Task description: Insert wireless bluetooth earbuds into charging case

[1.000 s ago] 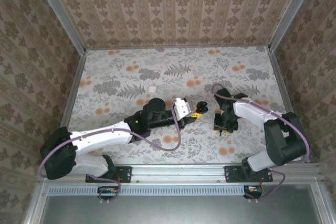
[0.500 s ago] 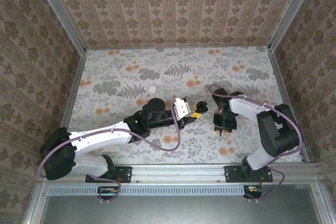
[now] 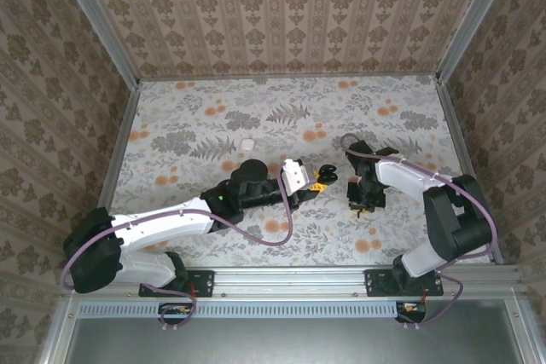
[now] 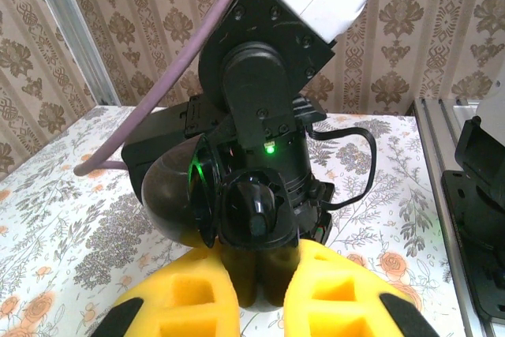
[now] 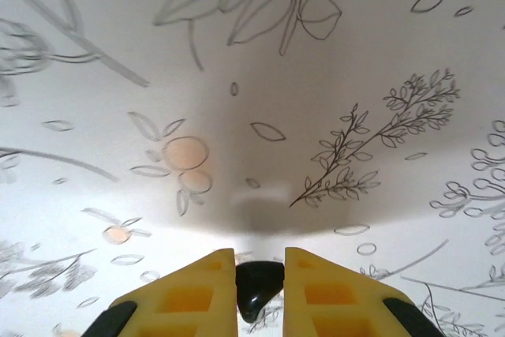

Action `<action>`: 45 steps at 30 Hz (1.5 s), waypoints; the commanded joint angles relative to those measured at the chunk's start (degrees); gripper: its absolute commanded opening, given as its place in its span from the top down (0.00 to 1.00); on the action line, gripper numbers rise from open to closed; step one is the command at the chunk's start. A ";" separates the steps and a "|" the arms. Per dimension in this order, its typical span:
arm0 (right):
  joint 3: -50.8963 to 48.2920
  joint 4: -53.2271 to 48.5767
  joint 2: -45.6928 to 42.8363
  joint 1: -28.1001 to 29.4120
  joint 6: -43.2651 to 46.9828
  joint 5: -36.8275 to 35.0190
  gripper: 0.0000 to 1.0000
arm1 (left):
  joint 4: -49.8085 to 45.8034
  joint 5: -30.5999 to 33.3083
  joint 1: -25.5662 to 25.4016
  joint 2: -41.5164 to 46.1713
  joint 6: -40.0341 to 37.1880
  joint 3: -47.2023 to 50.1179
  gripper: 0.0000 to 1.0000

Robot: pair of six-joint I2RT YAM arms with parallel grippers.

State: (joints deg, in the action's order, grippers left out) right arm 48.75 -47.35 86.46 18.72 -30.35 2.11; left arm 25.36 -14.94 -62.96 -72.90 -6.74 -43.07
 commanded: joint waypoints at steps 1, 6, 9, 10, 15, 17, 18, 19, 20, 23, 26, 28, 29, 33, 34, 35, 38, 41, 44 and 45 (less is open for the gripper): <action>2.19 -0.59 -5.96 0.45 -1.28 -0.44 0.86 | 1.07 0.63 -0.02 1.09 -0.87 -0.96 1.00; 4.51 -1.39 -14.53 0.62 -1.89 -0.11 0.88 | 2.44 1.27 -0.11 1.87 -1.70 -0.72 1.00; 6.54 -1.94 -18.43 0.71 -2.24 0.94 0.90 | 3.34 1.36 -0.16 2.41 -3.24 -0.26 1.00; 7.32 -2.24 -19.65 0.77 -2.42 1.34 0.91 | 3.96 1.56 -0.15 2.69 -3.75 0.09 1.00; 10.77 -2.13 -24.63 0.98 -4.12 5.19 0.91 | 6.76 2.92 -0.27 3.56 -5.81 1.78 1.00; 11.98 -1.17 -26.22 1.14 -5.29 7.79 0.91 | 6.58 3.63 -0.23 3.65 -6.40 1.76 1.00; 12.55 -0.66 -26.91 1.29 -5.91 8.71 0.91 | 6.46 3.77 -0.13 3.58 -6.53 1.76 1.00; 13.26 -0.01 -27.71 1.56 -6.39 9.61 0.91 | 6.53 3.86 0.06 3.60 -6.55 1.80 1.00; 13.90 0.70 -28.52 1.91 -6.86 10.17 0.91 | 6.61 3.95 0.10 3.52 -6.45 1.85 1.00; 16.19 2.36 -30.37 3.10 -7.86 10.80 0.91 | 7.35 4.50 0.39 3.25 -5.88 2.08 1.00; 17.58 3.98 -31.89 4.29 -8.57 10.81 0.92 | 9.34 5.33 0.73 3.03 -4.89 2.76 1.00; 17.74 5.16 -33.02 4.85 -9.27 10.90 0.92 | 9.79 5.77 1.05 2.87 -4.29 2.82 1.00; 17.83 5.75 -33.60 5.13 -9.62 10.85 0.92 | 9.79 5.85 1.21 2.88 -4.13 2.82 1.00; 17.61 7.29 -35.37 5.76 -10.65 10.63 0.92 | 9.44 6.92 1.85 2.69 -3.24 2.57 1.00; 17.58 7.57 -35.76 5.79 -10.85 10.72 0.92 | 9.44 7.08 1.93 2.68 -3.10 2.53 1.00; 17.69 7.81 -35.96 5.93 -11.00 10.77 0.92 | 9.46 7.16 2.08 2.59 -2.80 2.42 1.00; 18.09 9.44 -36.07 6.98 -11.46 11.07 0.92 | 9.77 7.03 2.34 2.44 -2.32 2.23 1.00; 18.28 11.82 -35.54 8.85 -11.97 11.38 0.92 | 9.79 6.64 2.49 2.16 -2.06 2.03 1.00; 18.70 13.27 -34.52 10.76 -12.18 11.43 0.92 | 9.79 6.41 2.49 2.15 -1.74 2.02 1.00; 18.80 13.54 -34.23 11.19 -12.27 11.43 0.92 | 9.79 6.32 2.53 2.11 -1.72 2.02 1.00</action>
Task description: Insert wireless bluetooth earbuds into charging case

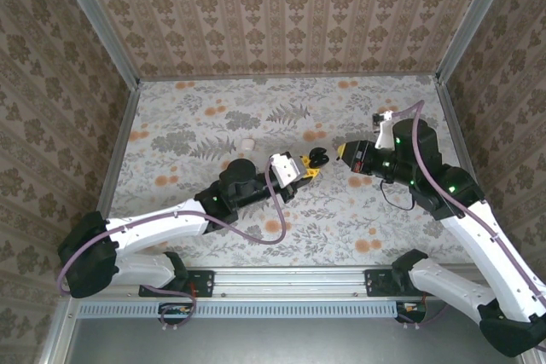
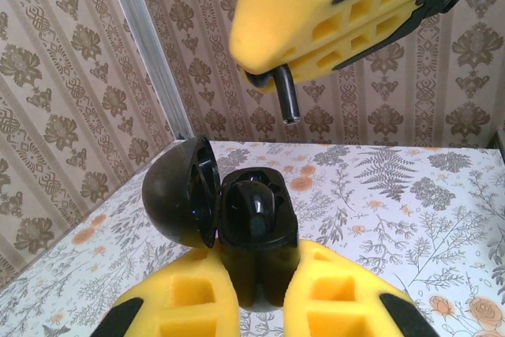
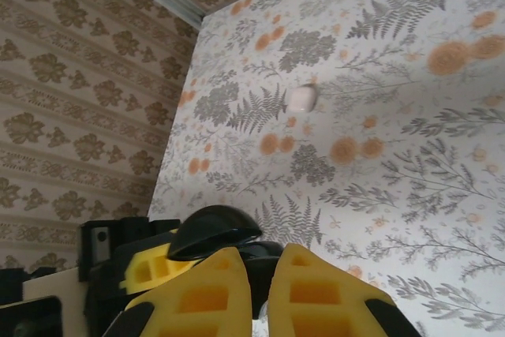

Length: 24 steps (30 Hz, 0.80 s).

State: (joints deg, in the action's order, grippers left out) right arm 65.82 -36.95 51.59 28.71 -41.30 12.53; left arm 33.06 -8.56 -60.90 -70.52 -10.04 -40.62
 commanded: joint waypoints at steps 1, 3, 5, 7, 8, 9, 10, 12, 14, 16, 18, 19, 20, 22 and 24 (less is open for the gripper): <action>1.91 3.48 0.85 1.72 -1.49 0.92 0.92 | 2.10 -0.13 0.50 -0.23 1.69 -0.42 1.00; 1.99 3.89 1.12 2.39 -1.50 0.75 0.92 | 2.10 -0.17 0.46 -0.15 1.75 -0.42 1.00; 2.12 3.91 1.36 2.88 -1.08 0.17 0.92 | 2.10 -0.10 0.44 -0.12 1.74 -0.46 1.00; 1.99 3.73 1.55 3.26 -0.65 -0.47 0.92 | 2.09 -0.06 0.48 -0.06 1.75 -0.58 1.00; 1.87 3.67 1.65 3.49 -0.54 -0.71 0.92 | 2.10 -0.17 0.46 -0.05 1.77 -0.64 1.00; 1.69 3.72 1.75 3.56 -0.54 -0.82 0.92 | 2.10 -0.22 0.50 -0.05 1.76 -0.69 1.00; 1.55 3.80 1.89 3.71 -0.49 -0.85 0.92 | 2.05 -0.18 0.48 0.01 1.71 -0.69 1.00; 1.50 3.69 2.26 4.15 -0.24 -1.23 0.92 | 2.10 -0.16 0.49 0.08 1.76 -0.69 1.00; 1.51 3.42 2.61 4.59 0.31 -1.92 0.92 | 2.09 -0.20 0.44 0.20 1.71 -0.69 1.00; 1.50 3.11 2.85 5.10 0.92 -2.87 0.92 | 2.01 -0.12 0.47 0.27 1.70 -0.70 1.00; 1.41 2.76 2.92 5.54 1.54 -3.69 0.92 | 2.09 -0.21 0.51 0.30 1.83 -0.70 1.00; 1.26 2.65 2.99 5.66 1.67 -4.15 0.92 | 2.09 -0.18 0.48 0.38 1.86 -0.69 1.00; 1.19 2.66 3.00 5.74 1.95 -4.55 0.92 | 2.06 -0.26 0.46 0.39 1.86 -0.69 1.00; 0.89 2.67 2.99 5.83 2.08 -5.01 0.92 | 2.04 -0.45 0.52 0.39 1.91 -0.69 1.00; 0.65 2.61 2.99 5.99 2.29 -5.49 0.92 | 2.03 -0.41 0.51 0.43 1.96 -0.68 1.00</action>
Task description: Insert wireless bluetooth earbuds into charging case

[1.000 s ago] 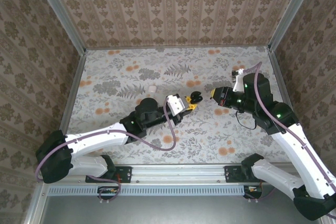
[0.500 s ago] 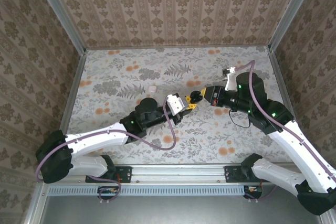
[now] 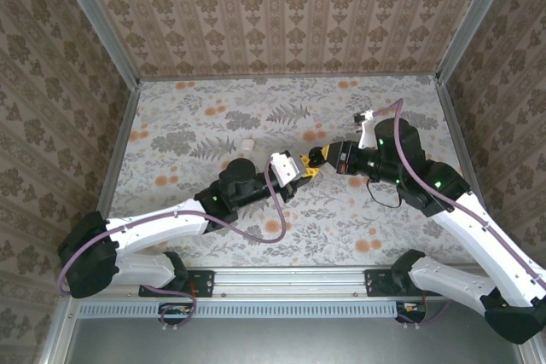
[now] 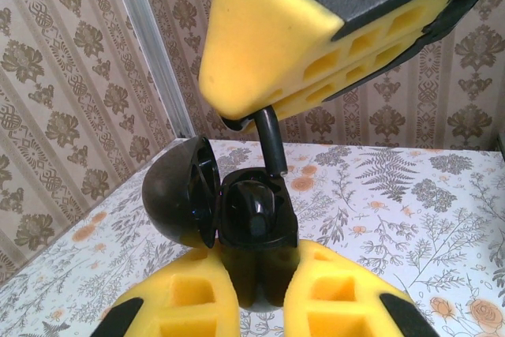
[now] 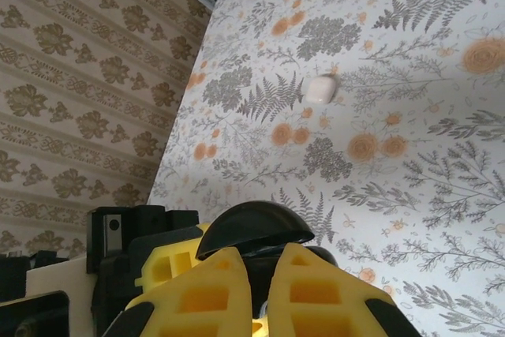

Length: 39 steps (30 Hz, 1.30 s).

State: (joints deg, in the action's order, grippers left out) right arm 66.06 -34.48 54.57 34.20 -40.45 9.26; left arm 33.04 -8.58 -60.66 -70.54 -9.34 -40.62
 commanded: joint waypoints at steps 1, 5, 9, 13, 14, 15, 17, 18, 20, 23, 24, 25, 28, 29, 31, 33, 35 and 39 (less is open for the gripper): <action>0.38 0.05 -0.07 0.60 1.50 -2.59 0.92 | 2.03 -0.41 0.23 0.49 1.26 -0.64 1.00; 0.05 -0.16 0.06 0.81 2.12 -3.36 0.92 | 2.12 -0.52 0.21 0.54 1.56 -0.68 1.00; -0.31 -0.19 0.49 1.03 2.31 -3.44 0.92 | 2.12 -0.59 0.24 0.58 1.65 -0.77 1.00; -1.04 0.18 0.72 1.44 2.57 -3.97 0.92 | 2.07 -0.65 0.20 0.55 1.61 -1.01 1.00; -1.25 0.27 0.81 1.54 2.57 -3.98 0.92 | 2.06 -0.69 0.28 0.59 1.63 -1.03 1.00; -1.37 0.28 0.85 1.65 2.56 -4.06 0.92 | 2.06 -0.65 0.21 0.59 1.68 -1.07 1.00; -1.51 0.06 0.98 1.92 2.65 -4.53 0.92 | 2.07 -0.63 0.28 0.57 1.69 -1.10 1.00; -1.49 -0.14 1.06 2.16 2.90 -4.95 0.92 | 2.12 -0.62 0.25 0.52 1.70 -1.13 1.00; -1.41 -0.97 1.07 2.92 3.82 -6.51 0.92 | 2.09 -0.33 0.30 0.32 1.82 -1.13 1.00; -1.66 -1.82 0.98 3.81 4.73 -7.97 0.92 | 2.10 0.01 0.51 0.16 2.55 -1.21 1.00; -1.79 -1.95 1.03 4.10 4.84 -8.18 0.92 | 2.12 0.05 0.47 0.02 2.70 -1.21 1.00; -1.99 -1.99 1.00 4.45 5.00 -8.54 0.93 | 2.16 0.05 0.59 -0.03 2.89 -1.25 1.00; -2.52 -2.31 1.12 5.16 4.90 -9.34 0.92 | 2.14 0.05 0.60 -0.16 2.94 -1.52 1.00; -2.72 -2.32 1.07 5.39 4.94 -9.43 0.91 | 2.12 0.05 0.66 -0.24 2.97 -1.63 1.00; -2.86 -2.32 1.07 5.79 4.78 -9.73 0.90 | 2.12 0.05 0.71 -0.34 2.96 -1.67 1.00; -2.74 -2.27 1.07 6.03 4.67 -10.16 0.88 | 2.12 0.03 0.77 -0.38 3.05 -1.83 1.00; -2.61 -2.41 0.98 6.23 4.46 -10.64 0.87 | 2.12 0.05 0.87 -0.47 3.22 -1.83 1.00; -1.89 -2.71 0.90 6.30 3.72 -11.28 0.80 | 2.22 0.05 0.89 -0.45 3.58 -1.68 1.00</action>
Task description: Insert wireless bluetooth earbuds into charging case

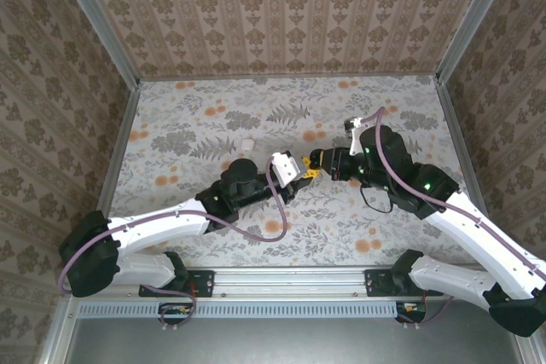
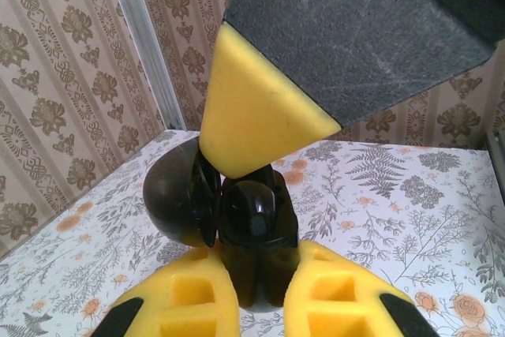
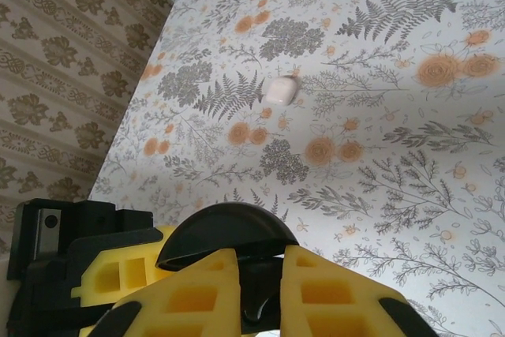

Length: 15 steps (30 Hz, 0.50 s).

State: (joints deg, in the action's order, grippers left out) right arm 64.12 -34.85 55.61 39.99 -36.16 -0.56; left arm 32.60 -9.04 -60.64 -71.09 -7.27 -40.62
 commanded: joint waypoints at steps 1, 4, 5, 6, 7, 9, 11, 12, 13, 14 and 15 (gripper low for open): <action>0.23 -2.39 -0.09 0.53 -0.74 -1.40 0.77 | 2.73 0.60 0.86 0.15 1.55 -1.66 1.00; 0.86 -2.38 -0.07 0.52 -1.49 -1.12 0.71 | 2.90 0.60 0.96 0.16 1.64 -1.47 1.00; 1.19 -2.46 -0.07 0.53 -1.78 -0.99 0.68 | 2.95 0.58 0.92 0.24 1.73 -1.43 1.00; 1.49 -2.65 -0.07 0.53 -1.96 -1.02 0.66 | 3.01 0.60 0.92 0.25 1.81 -1.39 1.00; 1.91 -2.94 -0.06 0.53 -2.19 -1.11 0.64 | 3.08 0.52 0.93 0.25 1.93 -1.35 1.00; 2.83 -3.60 -0.07 0.52 -2.50 -1.60 0.60 | 3.07 0.51 0.94 0.38 2.00 -1.25 1.00; 4.08 -4.48 -0.05 0.44 -2.52 -2.20 0.56 | 3.22 0.34 1.04 0.34 2.13 -1.21 1.00; 4.81 -4.83 -0.07 0.44 -2.43 -2.56 0.55 | 3.22 0.19 1.13 0.34 2.21 -1.21 1.00; 5.72 -5.50 -0.06 0.44 -2.28 -2.96 0.54 | 3.18 0.02 1.13 0.42 2.35 -1.21 1.00; 6.82 -6.24 -0.06 0.44 -2.05 -3.34 0.53 | 3.21 -0.19 1.23 0.51 2.53 -1.13 1.00; 7.76 -6.72 -0.11 0.44 -1.78 -3.69 0.52 | 3.26 -0.44 1.31 0.60 2.71 -1.13 1.00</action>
State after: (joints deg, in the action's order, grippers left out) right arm 68.27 -38.98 55.68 40.05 -38.11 -1.80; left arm 33.26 -8.97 -59.90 -71.09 -6.04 -40.62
